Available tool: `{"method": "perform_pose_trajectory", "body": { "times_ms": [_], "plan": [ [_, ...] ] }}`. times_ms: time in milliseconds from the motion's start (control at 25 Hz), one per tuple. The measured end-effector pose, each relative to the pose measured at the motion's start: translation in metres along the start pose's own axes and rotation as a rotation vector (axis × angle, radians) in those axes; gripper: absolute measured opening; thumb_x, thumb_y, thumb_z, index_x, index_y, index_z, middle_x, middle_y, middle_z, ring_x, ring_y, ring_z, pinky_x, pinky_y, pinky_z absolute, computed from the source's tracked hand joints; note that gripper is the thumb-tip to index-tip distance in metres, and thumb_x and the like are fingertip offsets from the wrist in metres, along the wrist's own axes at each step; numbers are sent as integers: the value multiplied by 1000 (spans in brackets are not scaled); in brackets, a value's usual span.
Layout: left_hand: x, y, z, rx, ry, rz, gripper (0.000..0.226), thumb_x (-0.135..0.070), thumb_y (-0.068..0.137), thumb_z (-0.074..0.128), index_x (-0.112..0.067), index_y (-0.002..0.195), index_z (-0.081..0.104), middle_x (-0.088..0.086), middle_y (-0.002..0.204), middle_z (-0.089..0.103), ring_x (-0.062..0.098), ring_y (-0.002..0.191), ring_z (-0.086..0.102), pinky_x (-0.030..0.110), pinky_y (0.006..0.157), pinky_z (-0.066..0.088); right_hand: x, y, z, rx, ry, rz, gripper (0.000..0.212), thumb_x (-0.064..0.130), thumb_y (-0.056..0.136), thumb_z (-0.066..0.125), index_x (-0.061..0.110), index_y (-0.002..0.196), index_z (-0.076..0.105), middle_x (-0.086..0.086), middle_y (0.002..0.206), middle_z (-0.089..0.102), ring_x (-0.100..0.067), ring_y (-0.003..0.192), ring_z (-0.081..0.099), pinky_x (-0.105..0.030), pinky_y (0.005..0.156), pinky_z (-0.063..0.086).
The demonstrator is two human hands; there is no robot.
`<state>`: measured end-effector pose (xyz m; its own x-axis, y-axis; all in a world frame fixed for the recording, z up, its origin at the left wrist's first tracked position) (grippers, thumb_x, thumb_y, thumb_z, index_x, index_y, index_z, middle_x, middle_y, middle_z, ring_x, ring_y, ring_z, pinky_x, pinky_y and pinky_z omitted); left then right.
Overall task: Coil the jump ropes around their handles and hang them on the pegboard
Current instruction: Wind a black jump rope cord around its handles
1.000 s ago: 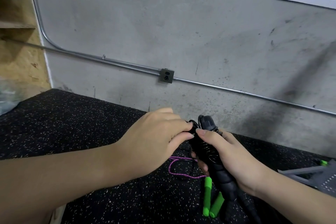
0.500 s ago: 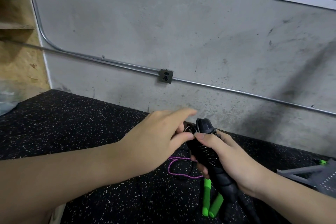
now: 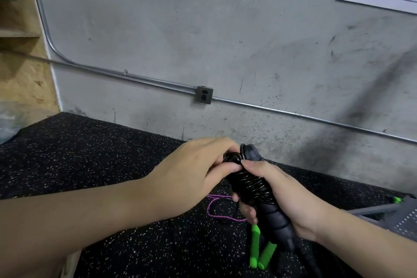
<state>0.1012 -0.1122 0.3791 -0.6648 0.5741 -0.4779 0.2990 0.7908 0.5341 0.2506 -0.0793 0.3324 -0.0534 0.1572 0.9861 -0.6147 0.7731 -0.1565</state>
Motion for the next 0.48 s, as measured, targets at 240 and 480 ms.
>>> {"method": "perform_pose_trajectory", "body": {
  "times_ms": [240, 480],
  "plan": [
    [-2, 0, -6, -46, -23, -2, 15, -43, 96, 60, -31, 102, 66, -18, 100, 45, 7, 95, 52, 20, 81, 43, -4, 2, 3, 84, 80, 98, 49, 54, 77, 73, 8, 88, 64, -19, 81, 60, -21, 52, 48, -32, 54, 38],
    [7, 0, 4, 101, -360, -249, 11, -27, 94, 68, -31, 85, 63, -18, 83, 53, 4, 75, 51, 23, 74, 44, -8, 3, 5, 153, 64, 141, 40, 53, 85, 68, 13, 89, 67, -18, 83, 58, -20, 53, 47, -29, 51, 39]
  ]
}}
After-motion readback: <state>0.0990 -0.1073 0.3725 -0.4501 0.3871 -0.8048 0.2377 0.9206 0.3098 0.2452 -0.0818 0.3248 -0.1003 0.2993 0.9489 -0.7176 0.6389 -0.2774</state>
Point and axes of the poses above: each hand's wrist, its own y-axis towards the middle knuckle, its own z-axis out of the palm, x = y × z, the point moved 6 cm from there along y, towards the middle knuckle
